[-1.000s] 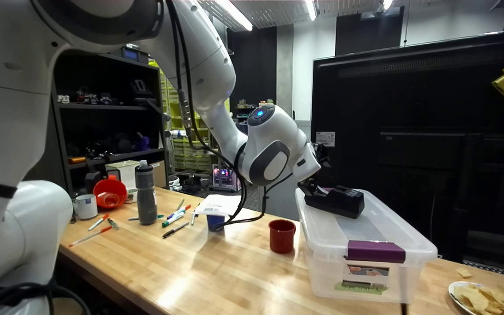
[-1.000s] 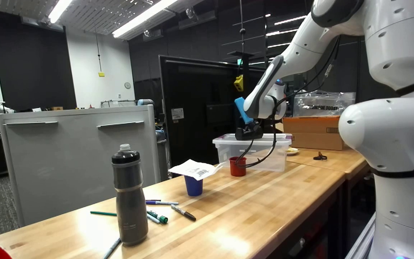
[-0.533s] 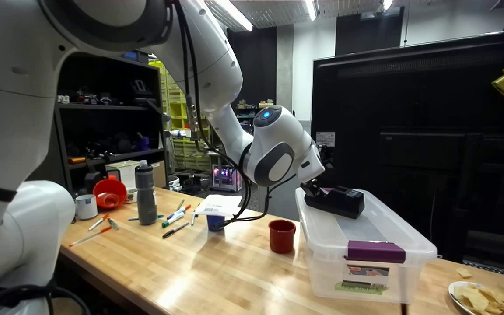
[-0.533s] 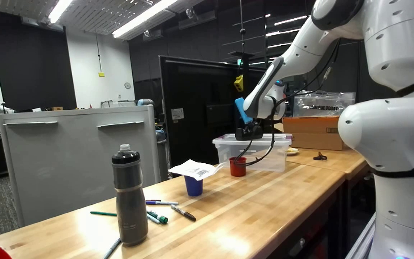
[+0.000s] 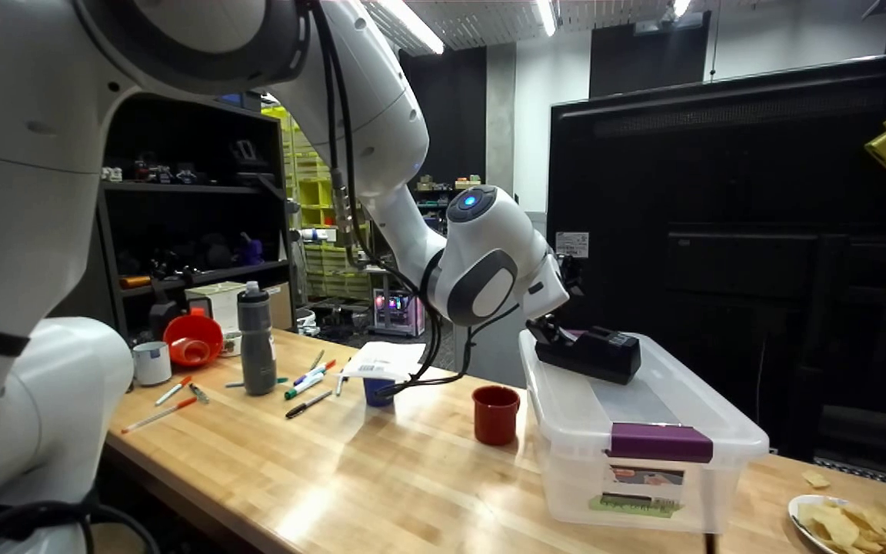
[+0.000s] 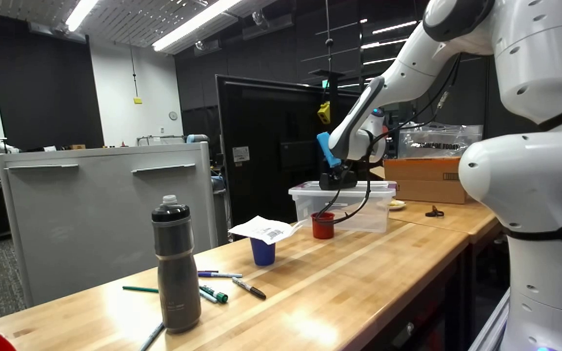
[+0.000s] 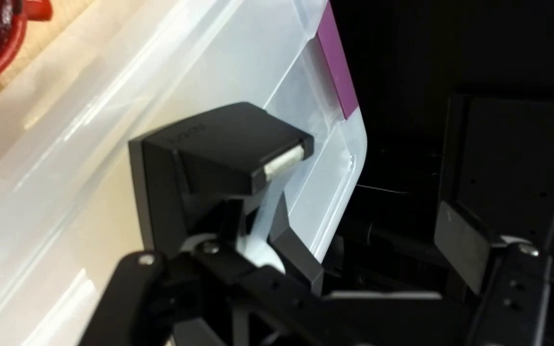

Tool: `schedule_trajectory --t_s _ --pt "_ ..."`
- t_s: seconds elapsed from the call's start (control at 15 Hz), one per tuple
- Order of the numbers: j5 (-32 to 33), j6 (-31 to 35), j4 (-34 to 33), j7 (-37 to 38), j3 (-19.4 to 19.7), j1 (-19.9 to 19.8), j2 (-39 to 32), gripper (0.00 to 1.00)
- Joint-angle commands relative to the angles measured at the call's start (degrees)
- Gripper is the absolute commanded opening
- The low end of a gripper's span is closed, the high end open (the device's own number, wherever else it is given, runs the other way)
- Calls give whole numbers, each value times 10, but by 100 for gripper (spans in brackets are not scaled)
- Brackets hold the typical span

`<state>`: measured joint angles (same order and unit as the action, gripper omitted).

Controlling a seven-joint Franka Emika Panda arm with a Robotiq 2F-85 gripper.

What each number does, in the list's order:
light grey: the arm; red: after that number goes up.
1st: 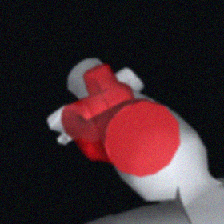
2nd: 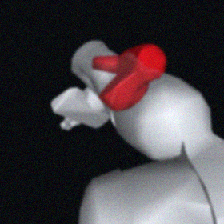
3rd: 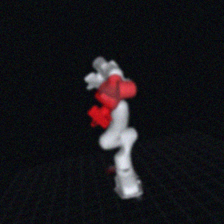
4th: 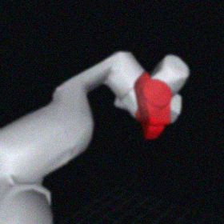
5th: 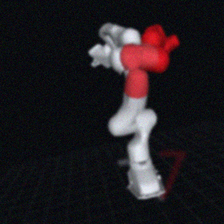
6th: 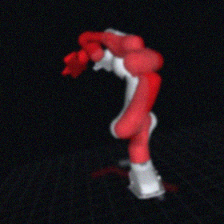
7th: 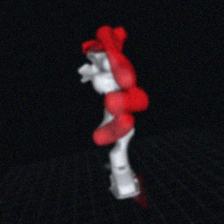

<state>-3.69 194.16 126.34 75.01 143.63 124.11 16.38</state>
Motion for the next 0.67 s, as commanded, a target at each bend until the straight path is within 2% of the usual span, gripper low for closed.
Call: schedule_trajectory --t_s 0.0,0.6 --pt "2 -11 -5 6 -14 -7 2 100" --pt "5 -32 -33 6 -34 -33 38 100"
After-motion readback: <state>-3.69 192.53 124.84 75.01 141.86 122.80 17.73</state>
